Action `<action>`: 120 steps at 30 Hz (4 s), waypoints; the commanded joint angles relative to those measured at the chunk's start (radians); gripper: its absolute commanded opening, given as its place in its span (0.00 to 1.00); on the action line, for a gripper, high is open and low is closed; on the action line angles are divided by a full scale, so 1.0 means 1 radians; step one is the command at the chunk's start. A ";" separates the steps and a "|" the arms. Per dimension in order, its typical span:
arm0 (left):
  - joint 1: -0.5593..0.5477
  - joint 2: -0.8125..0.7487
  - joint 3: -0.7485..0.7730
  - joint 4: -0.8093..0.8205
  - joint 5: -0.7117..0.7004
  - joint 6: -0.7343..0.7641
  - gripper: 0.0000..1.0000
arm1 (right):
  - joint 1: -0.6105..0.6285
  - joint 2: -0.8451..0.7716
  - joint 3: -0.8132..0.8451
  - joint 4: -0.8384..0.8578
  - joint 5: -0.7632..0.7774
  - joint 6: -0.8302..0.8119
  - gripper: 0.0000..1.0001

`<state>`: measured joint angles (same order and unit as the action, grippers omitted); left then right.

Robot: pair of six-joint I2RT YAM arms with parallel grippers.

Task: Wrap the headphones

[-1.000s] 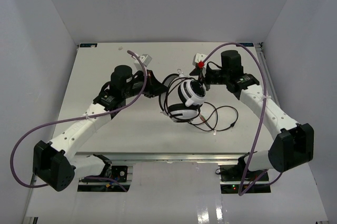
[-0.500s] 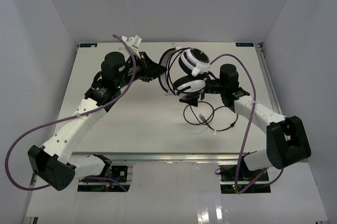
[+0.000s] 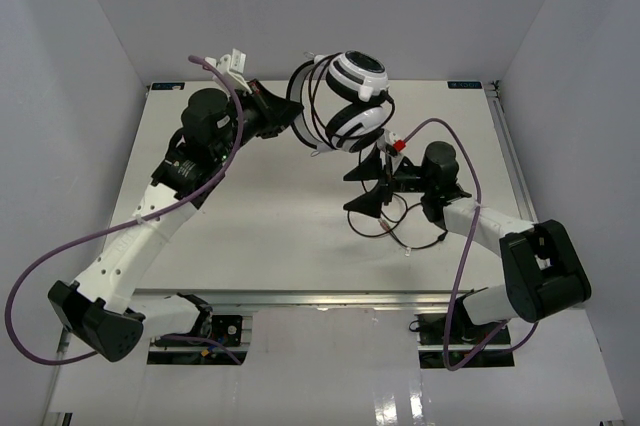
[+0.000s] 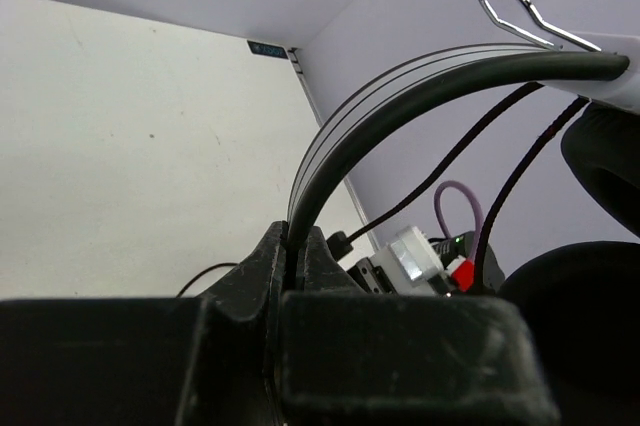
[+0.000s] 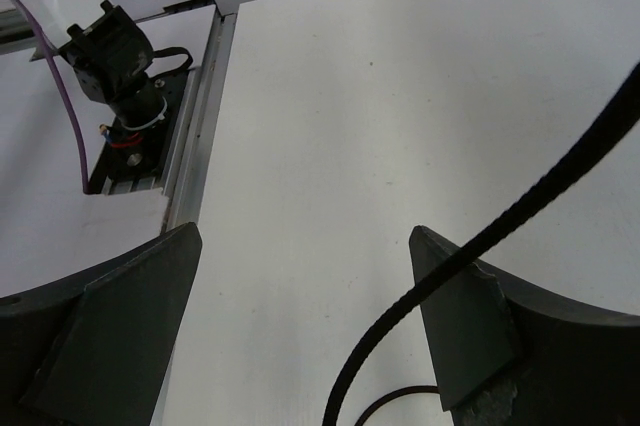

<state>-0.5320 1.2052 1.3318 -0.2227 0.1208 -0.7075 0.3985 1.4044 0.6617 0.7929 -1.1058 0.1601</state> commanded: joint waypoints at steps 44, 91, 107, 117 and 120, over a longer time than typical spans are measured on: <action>0.040 0.203 -0.332 0.324 -0.251 0.177 0.00 | 0.312 -0.223 0.644 -1.269 1.184 -1.213 0.08; -0.103 -0.002 -0.360 0.239 0.071 0.324 0.00 | 0.148 -0.209 0.516 -1.156 0.847 -1.063 0.21; -0.103 -0.085 -0.312 0.189 0.144 0.253 0.00 | 0.019 -0.154 0.487 -1.058 0.472 -0.880 0.45; -0.102 -0.077 -0.178 0.131 0.197 0.197 0.00 | -0.009 -0.059 0.467 -0.891 0.221 -0.681 0.70; -0.103 -0.069 -0.136 0.120 0.192 0.176 0.00 | -0.009 -0.031 0.419 -0.757 0.144 -0.540 0.77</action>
<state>-0.6376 1.1770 1.0933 -0.1764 0.2929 -0.4399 0.3839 1.3498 1.1307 -0.1396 -0.8022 -0.5588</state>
